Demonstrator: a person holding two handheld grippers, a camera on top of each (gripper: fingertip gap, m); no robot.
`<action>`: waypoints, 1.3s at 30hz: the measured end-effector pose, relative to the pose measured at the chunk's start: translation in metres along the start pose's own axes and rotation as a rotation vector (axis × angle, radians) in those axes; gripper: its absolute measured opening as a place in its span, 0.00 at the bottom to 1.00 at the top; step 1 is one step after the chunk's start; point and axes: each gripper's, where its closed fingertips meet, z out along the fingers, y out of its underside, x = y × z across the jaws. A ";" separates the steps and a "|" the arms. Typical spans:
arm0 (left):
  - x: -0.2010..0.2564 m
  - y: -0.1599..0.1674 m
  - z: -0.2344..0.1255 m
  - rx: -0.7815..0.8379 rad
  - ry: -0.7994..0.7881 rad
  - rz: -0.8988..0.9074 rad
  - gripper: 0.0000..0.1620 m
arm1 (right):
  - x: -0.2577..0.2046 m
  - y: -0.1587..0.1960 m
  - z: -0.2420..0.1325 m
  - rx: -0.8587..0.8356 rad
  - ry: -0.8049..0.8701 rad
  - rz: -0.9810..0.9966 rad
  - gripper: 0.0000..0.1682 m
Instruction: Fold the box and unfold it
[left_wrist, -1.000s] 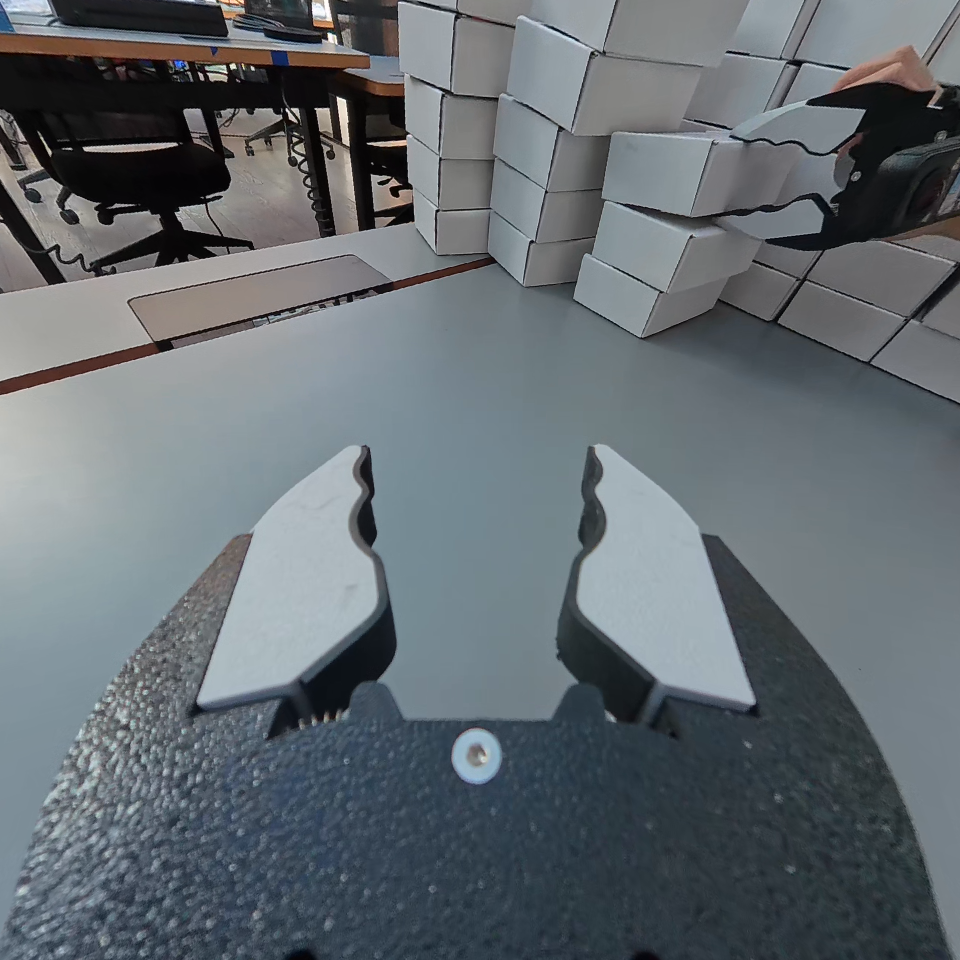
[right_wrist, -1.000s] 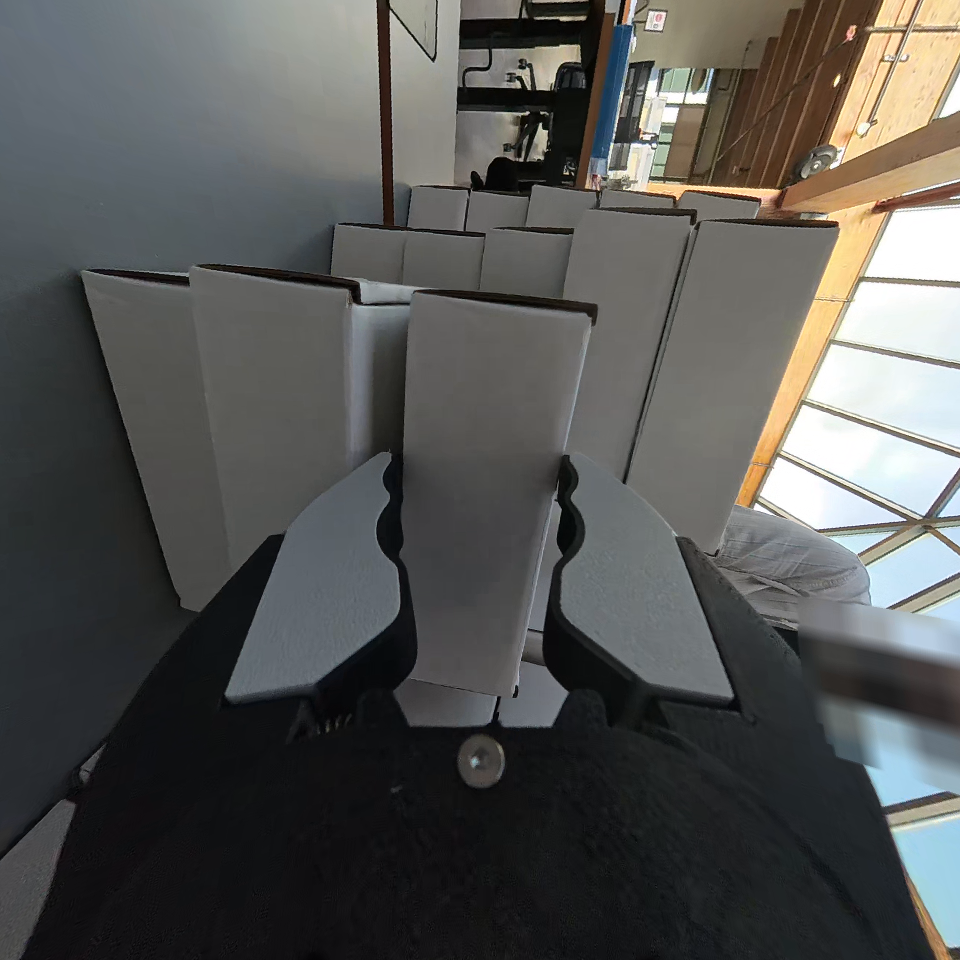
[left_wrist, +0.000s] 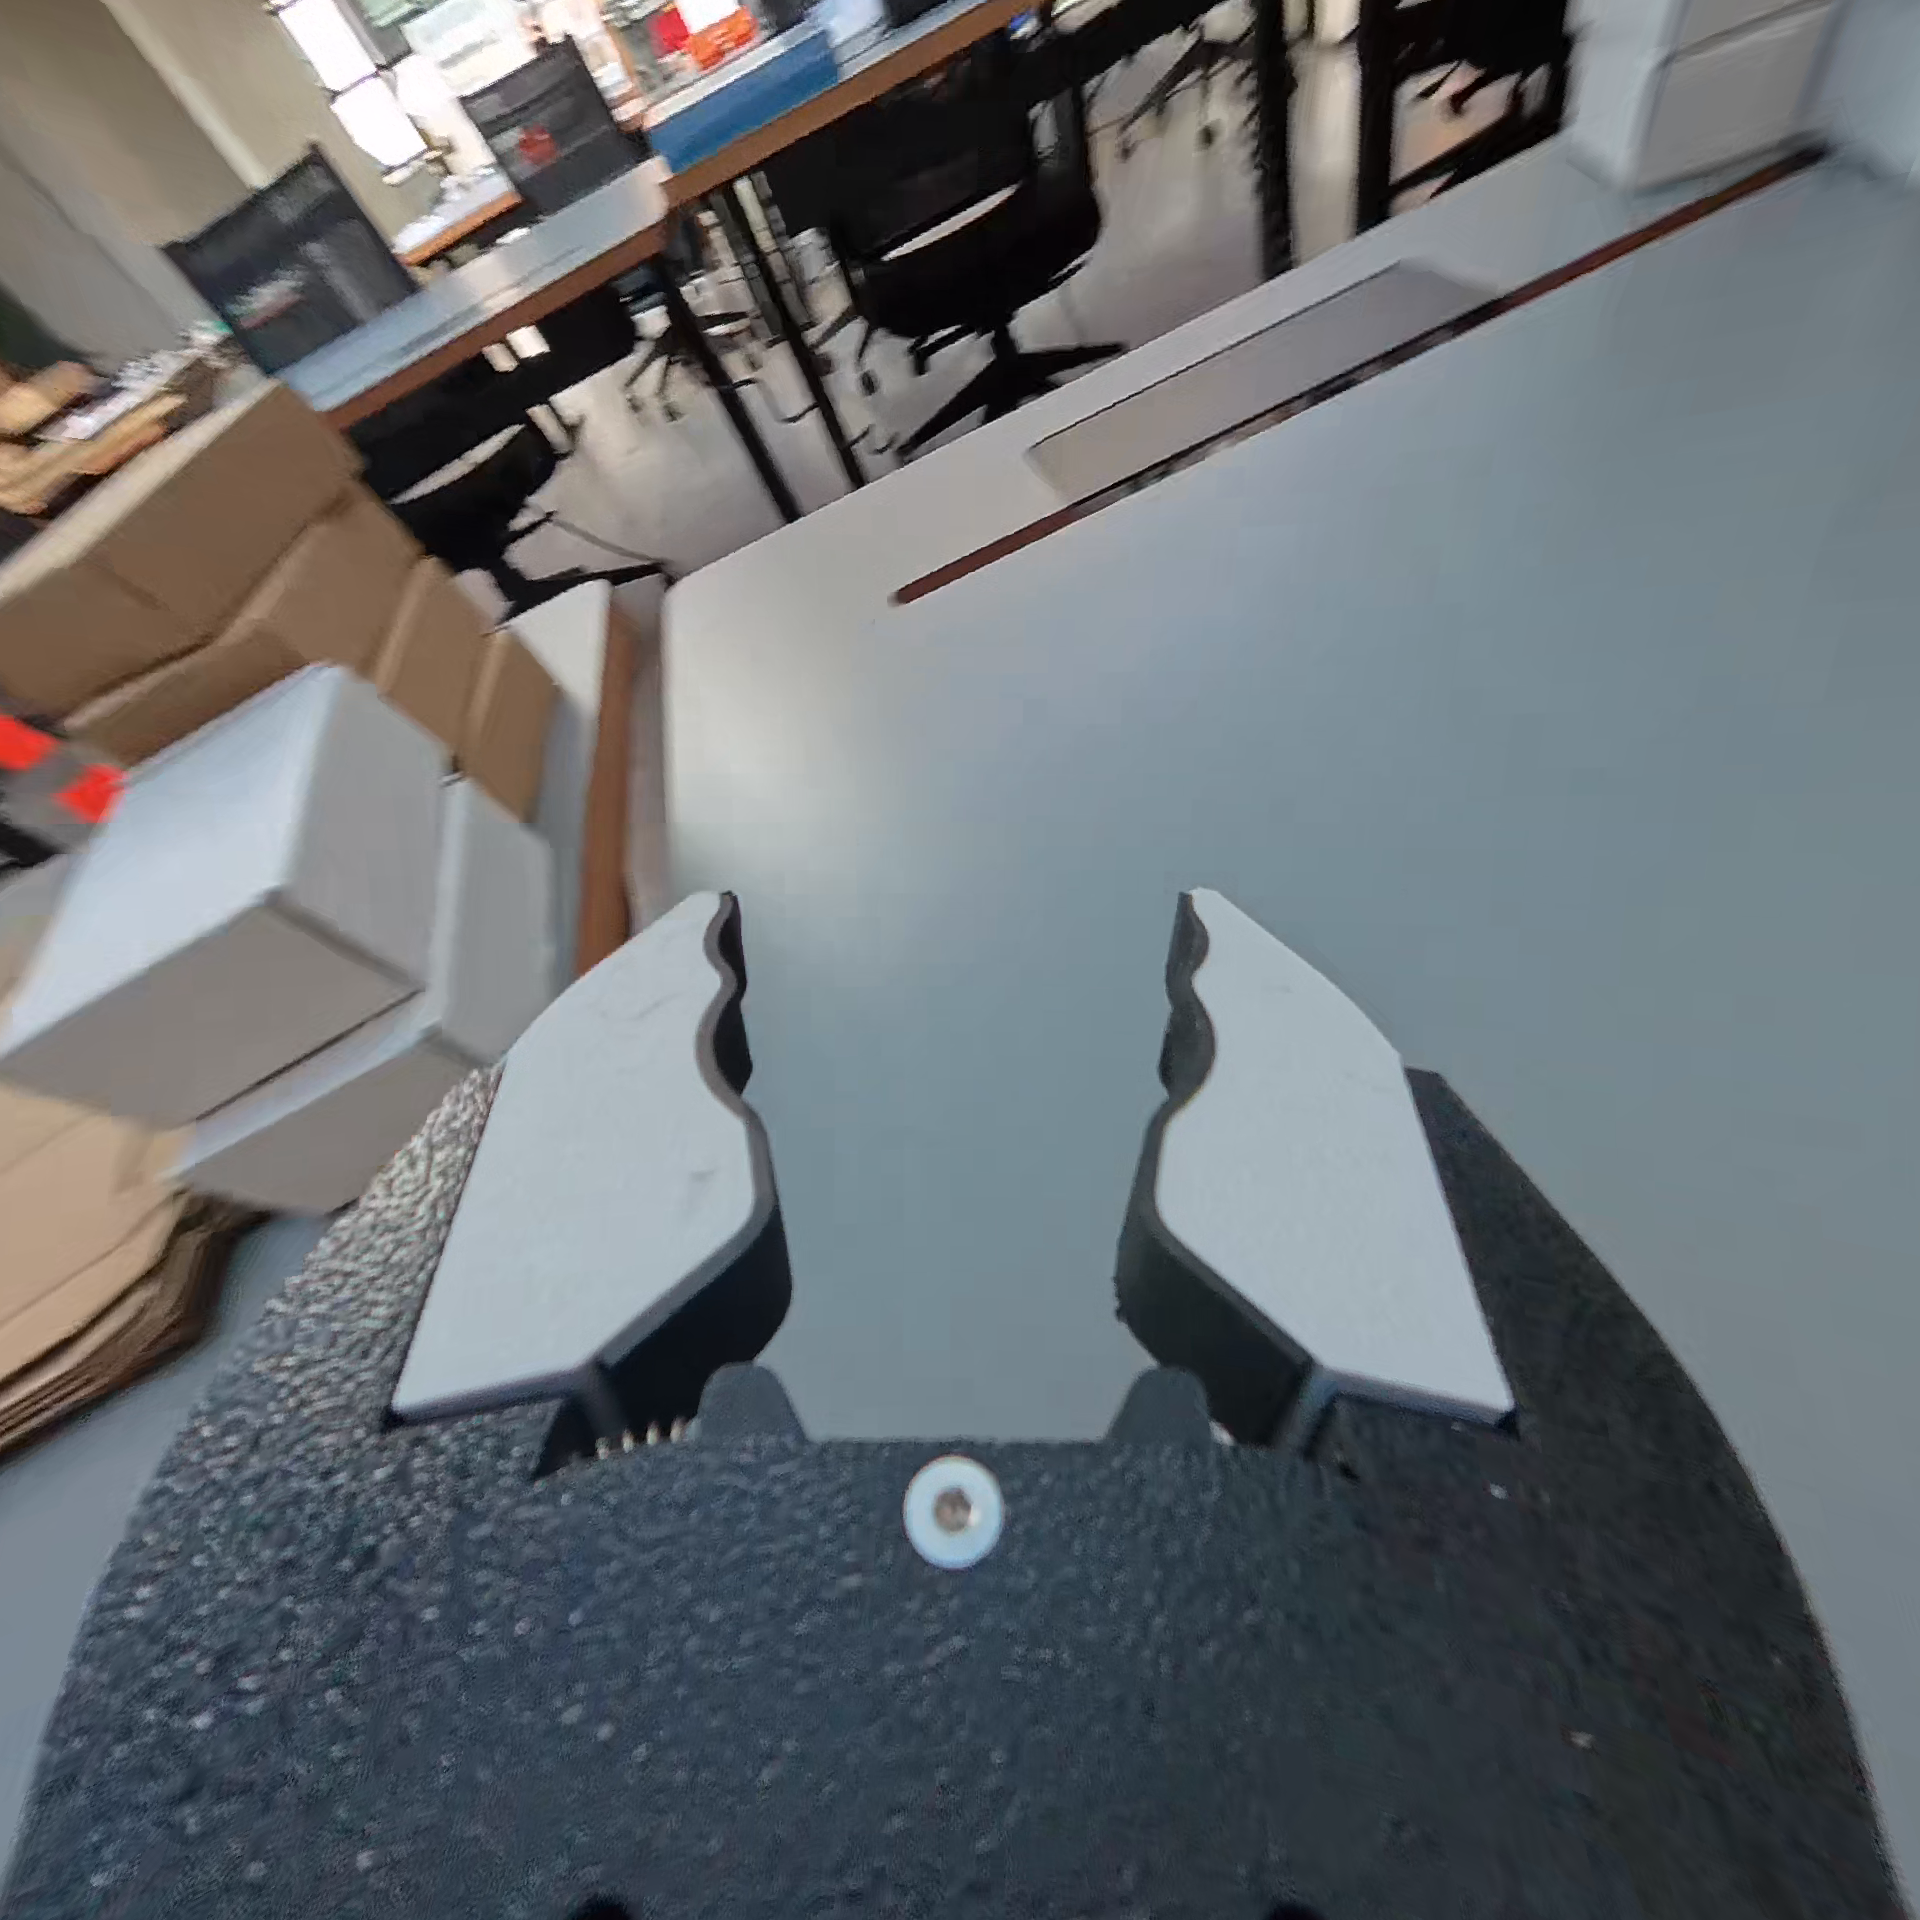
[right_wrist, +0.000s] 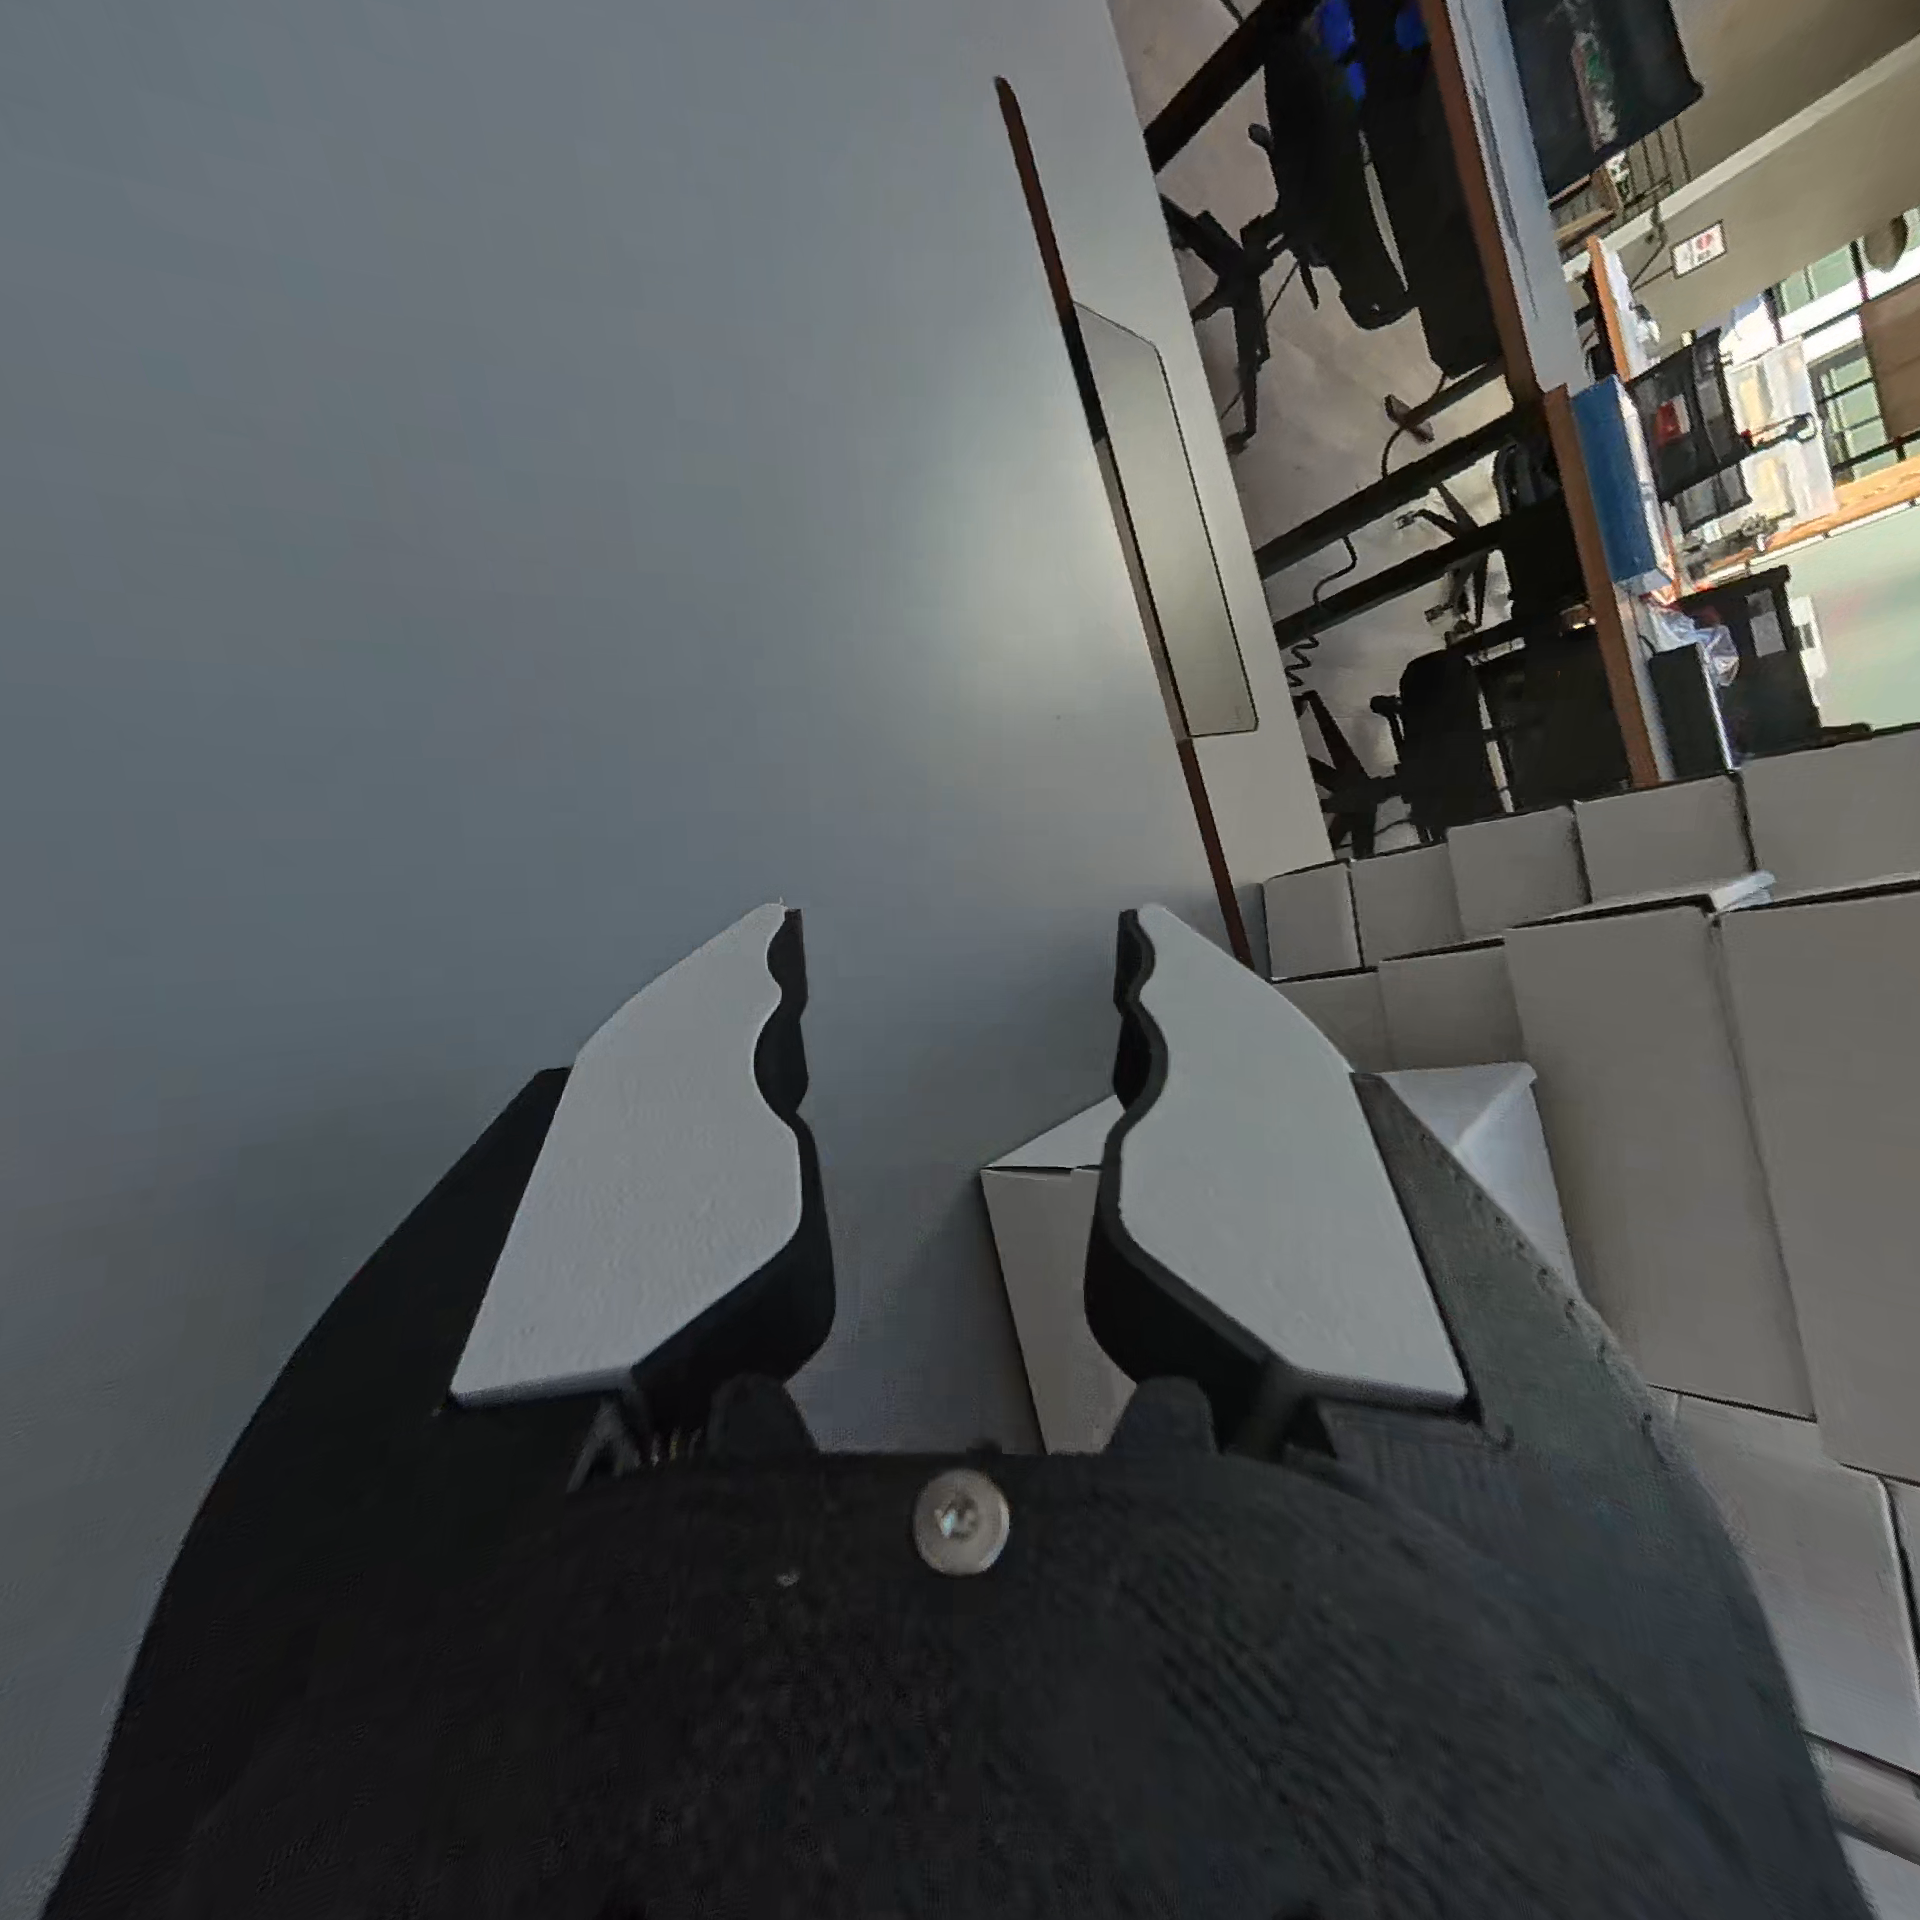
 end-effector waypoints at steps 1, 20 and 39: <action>-0.037 0.019 -0.009 -0.059 -0.120 0.103 0.48 | -0.009 -0.002 0.003 0.013 -0.023 0.006 0.34; -0.302 0.186 0.056 -0.510 -0.215 0.384 0.52 | -0.030 0.019 0.033 0.056 -0.121 0.142 0.35; -0.311 0.213 0.043 -0.584 -0.315 0.218 0.06 | -0.023 0.036 0.046 0.037 -0.083 0.160 0.36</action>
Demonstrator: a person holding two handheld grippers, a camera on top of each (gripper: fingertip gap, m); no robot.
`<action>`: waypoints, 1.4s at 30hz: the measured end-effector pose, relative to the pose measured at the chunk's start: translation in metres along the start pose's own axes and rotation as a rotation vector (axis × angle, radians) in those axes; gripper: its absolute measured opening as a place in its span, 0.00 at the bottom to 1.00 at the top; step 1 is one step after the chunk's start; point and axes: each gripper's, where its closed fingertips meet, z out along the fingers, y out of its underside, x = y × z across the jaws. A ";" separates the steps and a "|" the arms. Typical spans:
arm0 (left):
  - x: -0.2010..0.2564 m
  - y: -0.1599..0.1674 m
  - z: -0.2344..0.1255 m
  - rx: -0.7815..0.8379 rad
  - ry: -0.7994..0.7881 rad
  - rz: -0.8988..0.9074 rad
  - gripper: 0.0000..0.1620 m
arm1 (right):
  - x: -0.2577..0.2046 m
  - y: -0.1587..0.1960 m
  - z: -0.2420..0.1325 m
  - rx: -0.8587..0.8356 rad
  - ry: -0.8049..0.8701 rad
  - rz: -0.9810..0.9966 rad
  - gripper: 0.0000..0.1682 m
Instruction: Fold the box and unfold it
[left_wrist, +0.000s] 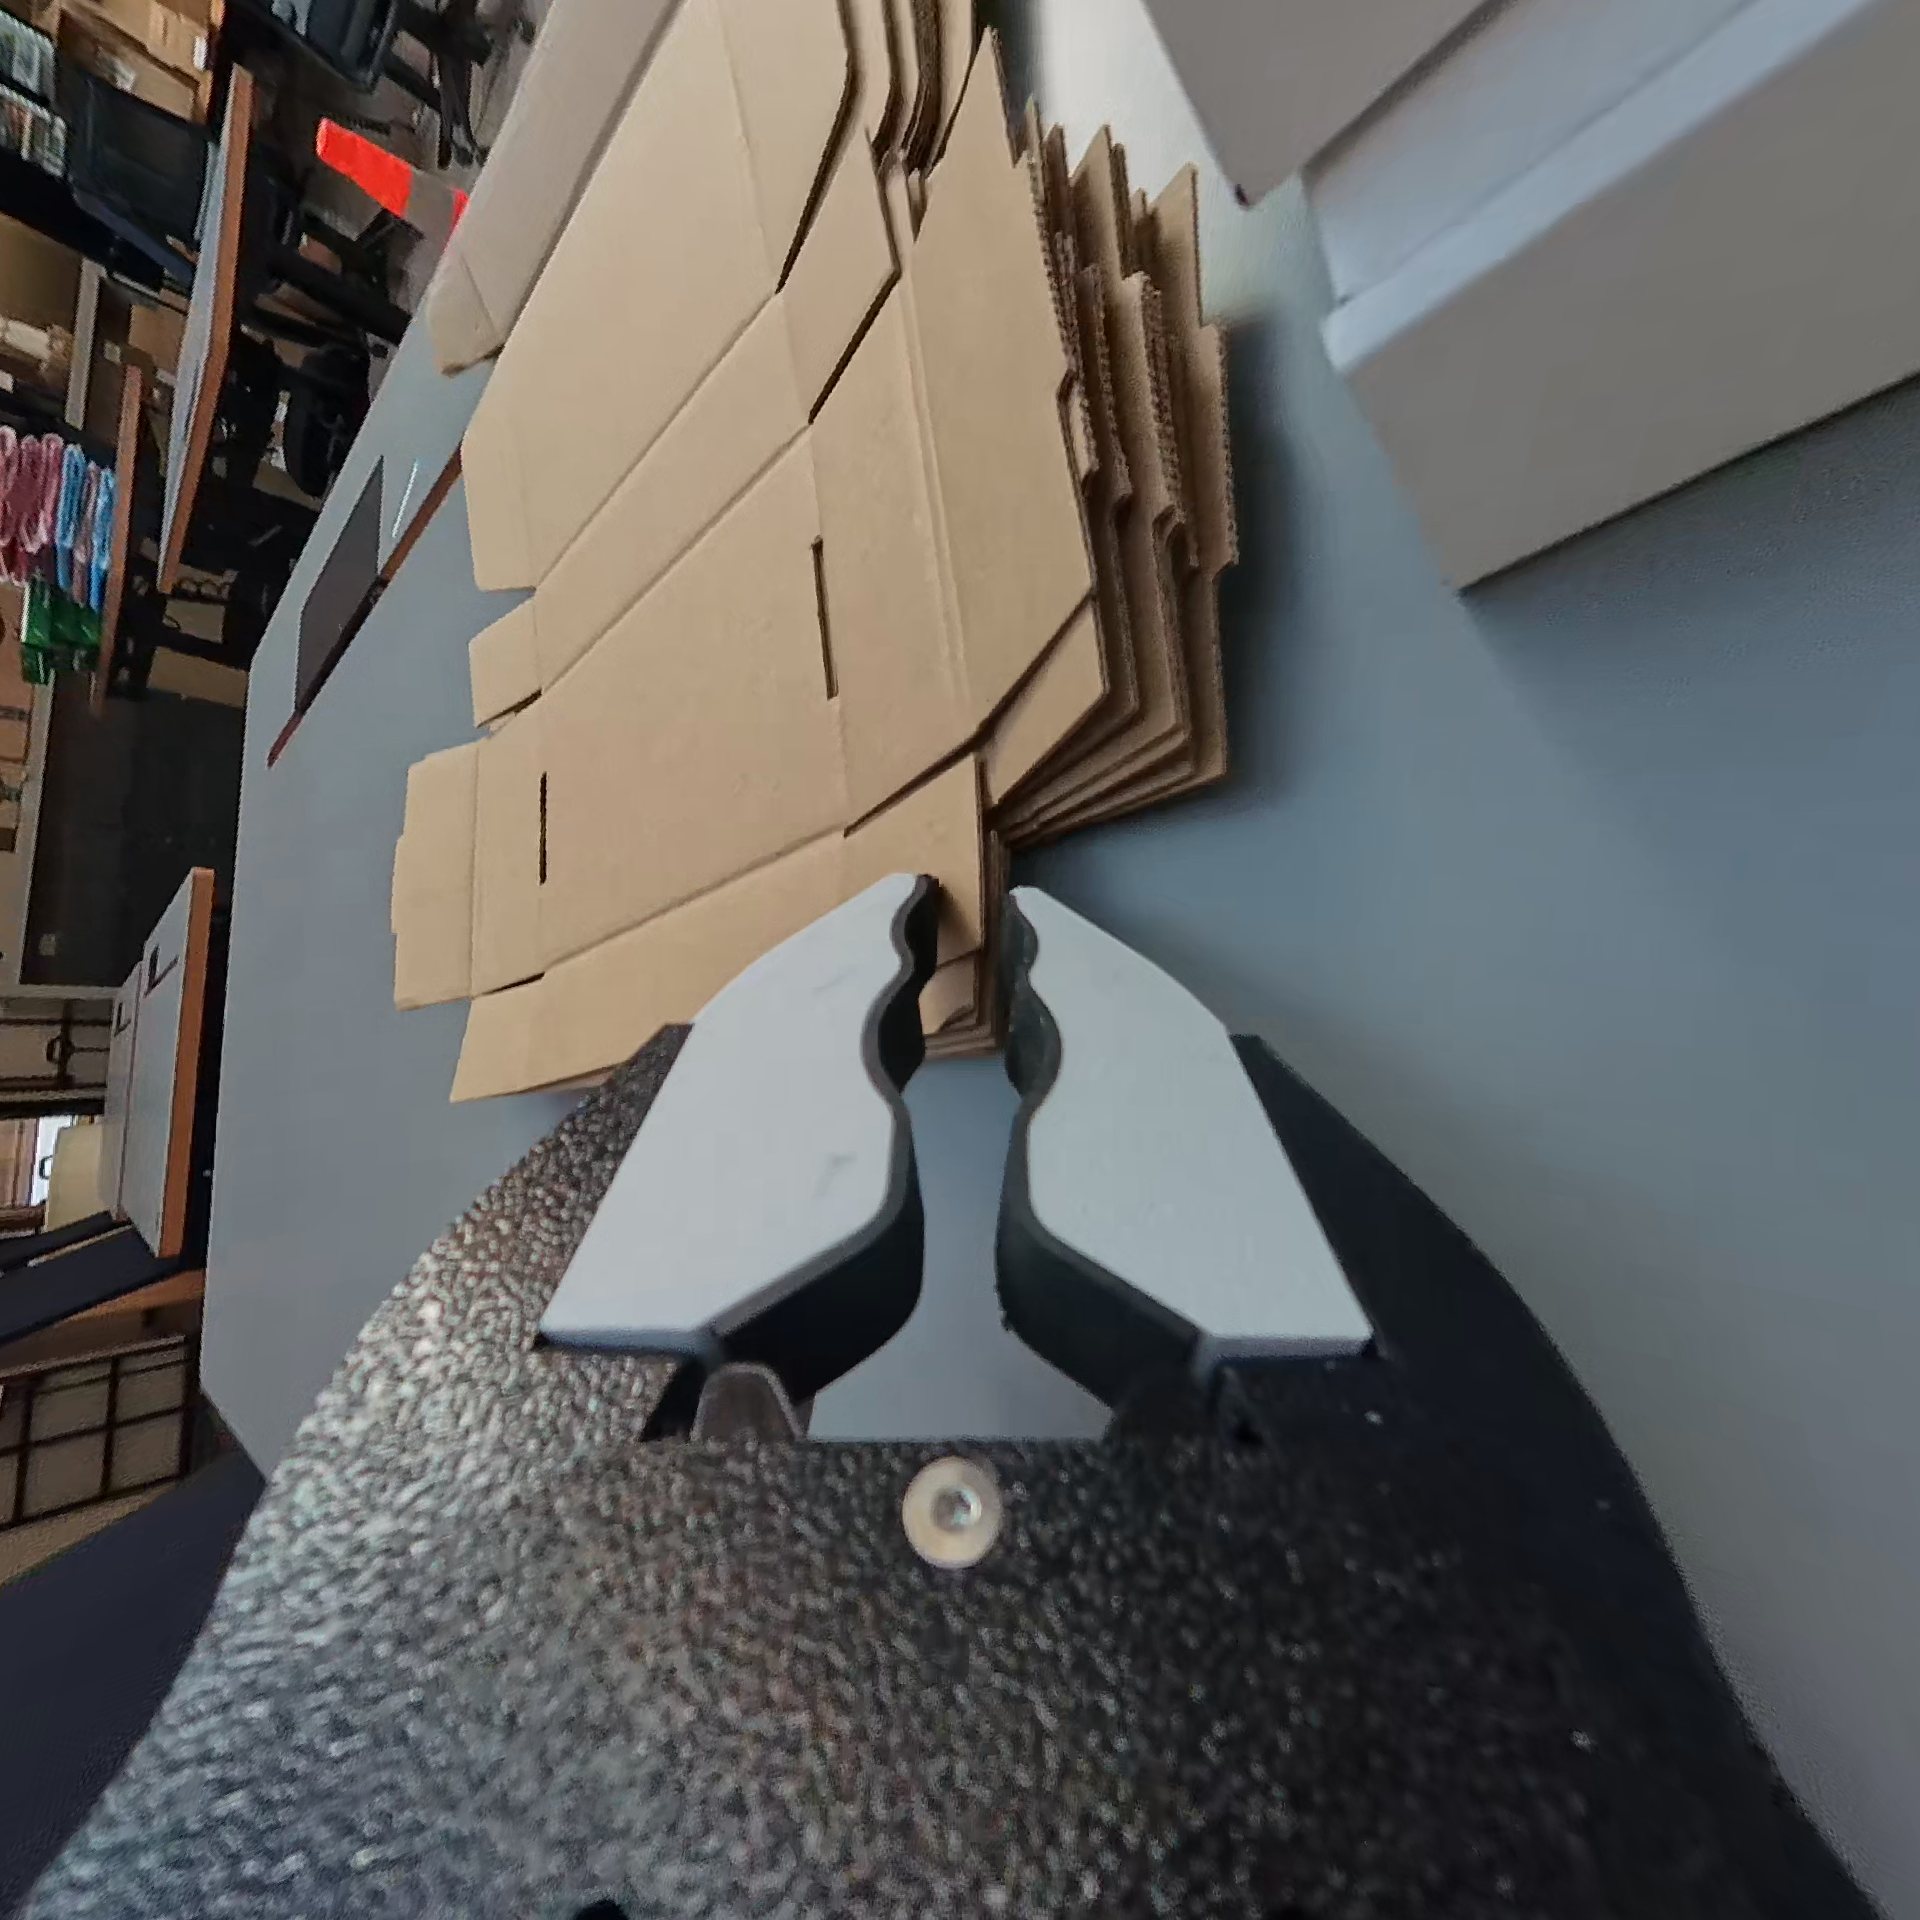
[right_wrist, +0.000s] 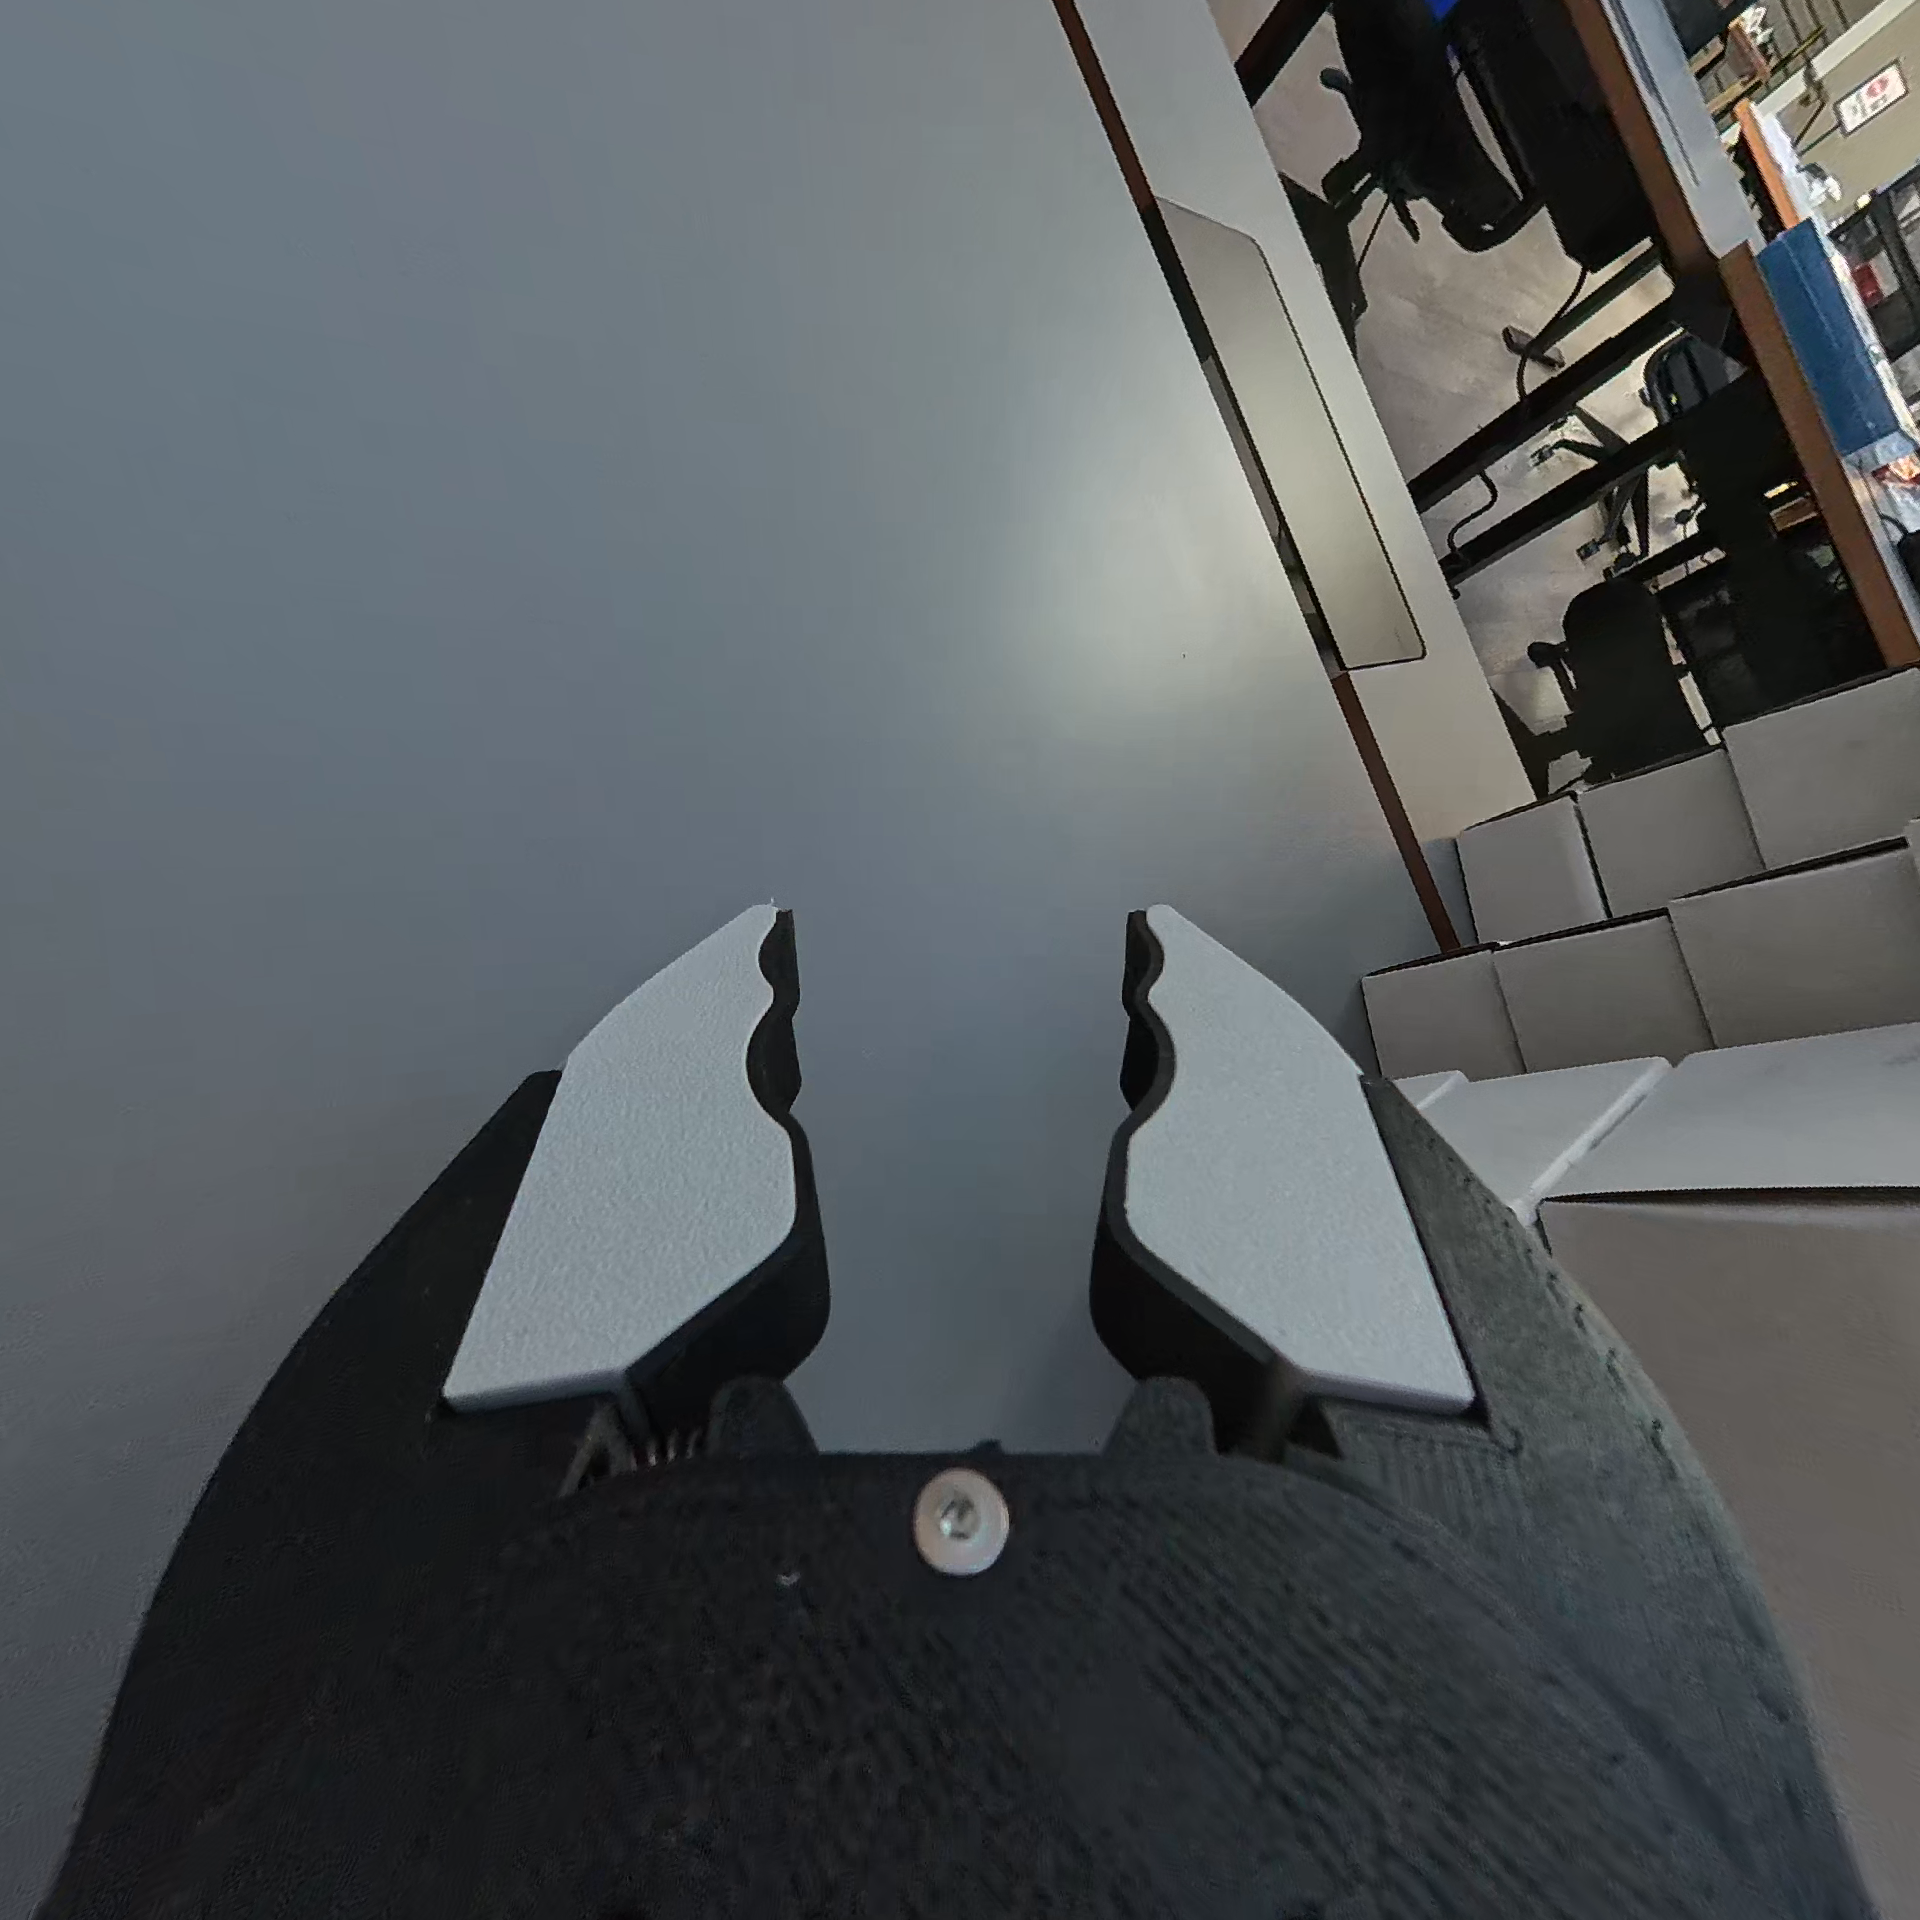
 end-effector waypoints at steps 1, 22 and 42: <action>0.002 0.010 -0.010 -0.050 -0.010 -0.005 0.06 | -0.002 -0.001 -0.001 0.008 -0.008 -0.001 0.36; 0.115 -0.010 -0.160 0.040 -0.007 0.040 0.43 | -0.019 -0.026 -0.015 0.149 -0.041 -0.061 0.36; 0.039 0.001 -0.193 0.018 -0.615 0.163 0.08 | -0.019 -0.025 -0.028 0.204 -0.032 -0.011 0.36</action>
